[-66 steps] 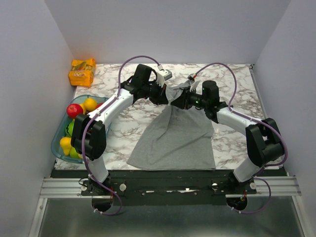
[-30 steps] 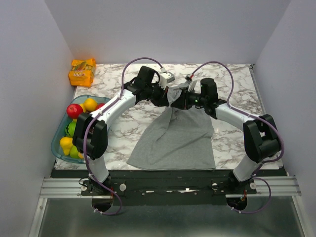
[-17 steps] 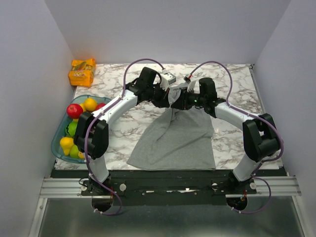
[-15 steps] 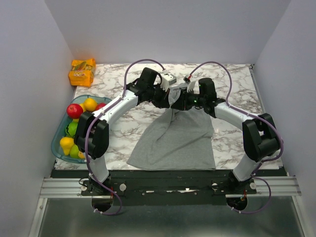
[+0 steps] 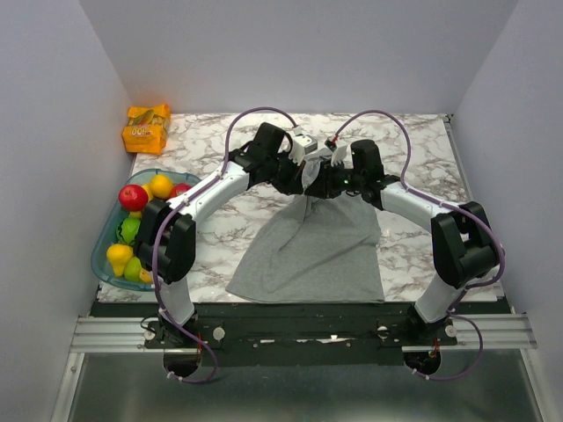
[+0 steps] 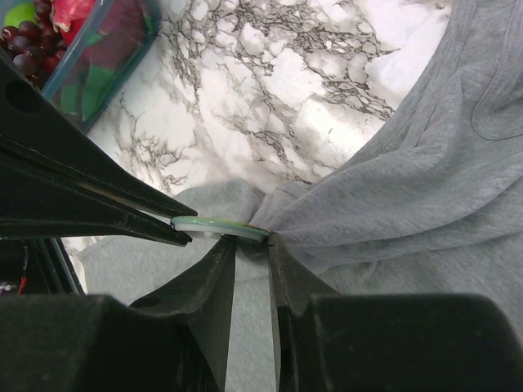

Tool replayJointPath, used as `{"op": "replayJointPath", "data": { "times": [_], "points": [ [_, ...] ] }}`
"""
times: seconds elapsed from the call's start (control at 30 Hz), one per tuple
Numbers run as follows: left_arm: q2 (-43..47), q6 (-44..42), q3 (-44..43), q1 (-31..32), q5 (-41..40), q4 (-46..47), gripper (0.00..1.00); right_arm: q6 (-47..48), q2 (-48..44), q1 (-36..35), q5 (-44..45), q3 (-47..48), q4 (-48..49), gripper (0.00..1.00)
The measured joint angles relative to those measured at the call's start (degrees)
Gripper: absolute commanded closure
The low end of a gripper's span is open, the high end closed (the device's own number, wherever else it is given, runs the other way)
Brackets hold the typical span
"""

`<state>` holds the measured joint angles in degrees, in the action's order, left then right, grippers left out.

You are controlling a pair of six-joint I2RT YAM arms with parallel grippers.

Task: Pin the brooch onto the clothing

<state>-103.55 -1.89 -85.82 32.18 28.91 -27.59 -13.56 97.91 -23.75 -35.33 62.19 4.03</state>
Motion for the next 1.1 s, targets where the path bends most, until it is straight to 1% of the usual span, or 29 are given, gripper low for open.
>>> {"op": "replayJointPath", "data": {
  "times": [0.17,0.47,0.57,0.6,0.7,0.8,0.97,1.1],
  "points": [
    [0.0,0.22,0.0,0.46,-1.55,0.0,1.0,0.13,0.0,-0.17,0.61,0.0,-0.07,0.7],
    [0.0,0.35,0.0,0.5,-2.21,0.02,1.0,0.11,0.0,-0.26,0.87,-0.07,0.0,0.64],
    [0.0,1.25,0.0,0.5,-2.4,0.0,1.0,0.02,-0.42,-0.59,1.4,-0.79,0.59,0.58],
    [0.0,1.42,0.0,0.5,-2.38,0.0,1.0,-0.13,-0.9,-0.72,1.7,-1.42,1.07,0.5],
    [0.0,1.7,0.0,0.52,-1.79,0.22,1.0,-0.94,-3.61,-0.85,2.27,-4.39,2.56,0.44],
    [0.0,1.9,0.0,0.52,-0.48,0.57,1.0,-1.64,-6.75,-0.76,2.1,-7.08,3.8,0.41],
    [0.0,1.88,0.0,0.0,0.98,0.68,1.0,-1.86,-11.1,0.13,0.94,-10.19,5.9,0.39],
    [0.0,1.49,0.0,-1.09,2.43,0.83,1.0,-2.43,-12.87,1.88,-0.37,-13.0,8.28,0.39]
  ]
}}
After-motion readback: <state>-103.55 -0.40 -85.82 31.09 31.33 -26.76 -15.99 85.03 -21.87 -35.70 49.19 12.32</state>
